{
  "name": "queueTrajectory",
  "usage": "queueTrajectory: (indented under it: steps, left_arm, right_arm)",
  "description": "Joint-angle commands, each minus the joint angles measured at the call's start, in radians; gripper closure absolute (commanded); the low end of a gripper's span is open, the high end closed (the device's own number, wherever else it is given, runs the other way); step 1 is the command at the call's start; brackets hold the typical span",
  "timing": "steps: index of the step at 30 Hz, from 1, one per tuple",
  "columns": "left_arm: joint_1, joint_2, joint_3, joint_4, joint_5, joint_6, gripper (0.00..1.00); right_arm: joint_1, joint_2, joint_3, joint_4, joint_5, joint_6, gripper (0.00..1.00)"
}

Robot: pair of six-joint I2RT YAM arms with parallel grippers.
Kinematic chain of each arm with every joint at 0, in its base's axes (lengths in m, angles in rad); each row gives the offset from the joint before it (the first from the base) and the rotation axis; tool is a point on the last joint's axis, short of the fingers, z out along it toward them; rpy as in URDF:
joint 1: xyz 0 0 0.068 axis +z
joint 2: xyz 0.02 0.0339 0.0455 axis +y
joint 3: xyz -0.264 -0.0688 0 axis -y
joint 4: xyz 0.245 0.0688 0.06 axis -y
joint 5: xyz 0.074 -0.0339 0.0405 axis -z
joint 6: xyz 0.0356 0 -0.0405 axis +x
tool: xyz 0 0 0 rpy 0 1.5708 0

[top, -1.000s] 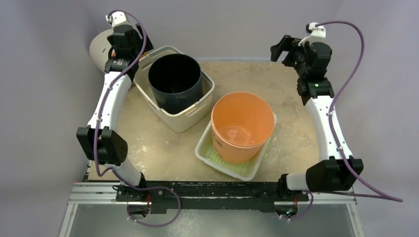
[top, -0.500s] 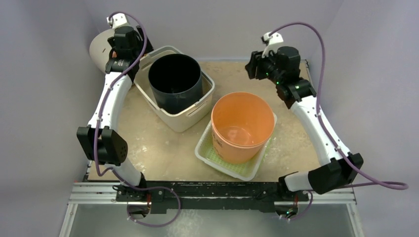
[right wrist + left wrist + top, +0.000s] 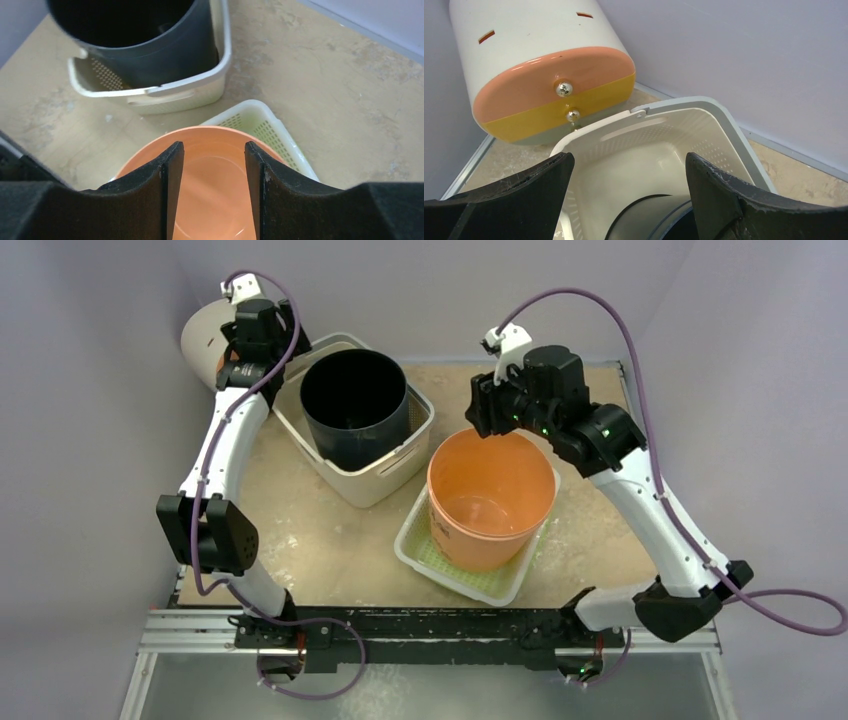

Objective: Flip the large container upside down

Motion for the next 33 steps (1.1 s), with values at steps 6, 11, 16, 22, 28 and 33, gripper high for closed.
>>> queueTrajectory:
  steps: [6,11,16,22,28,33]
  left_arm:
    - [-0.004,-0.005,0.01,0.029,-0.032,-0.005,0.16]
    - [-0.004,0.004,0.0,0.031,-0.056,0.001,0.16]
    - [-0.004,0.01,-0.01,0.029,-0.076,-0.001,0.16]
    - [-0.004,0.009,-0.029,0.043,-0.068,-0.04,0.16]
    - [-0.003,0.019,-0.016,0.055,-0.069,-0.049,0.16]
    - [-0.003,0.007,-0.032,0.054,-0.07,-0.049,0.16]
  right_arm:
    - [0.248,0.089,0.135,-0.26,0.035,0.042,0.47]
    - [0.285,0.095,0.13,-0.296,-0.014,0.054,0.49]
    - [0.328,0.078,0.081,-0.295,-0.048,0.106,0.51]
    - [0.402,0.084,0.065,-0.332,-0.048,0.151,0.5]
    - [0.428,0.056,0.003,-0.372,0.023,0.238,0.48]
    - [0.428,0.038,-0.011,-0.375,0.124,0.304,0.46]
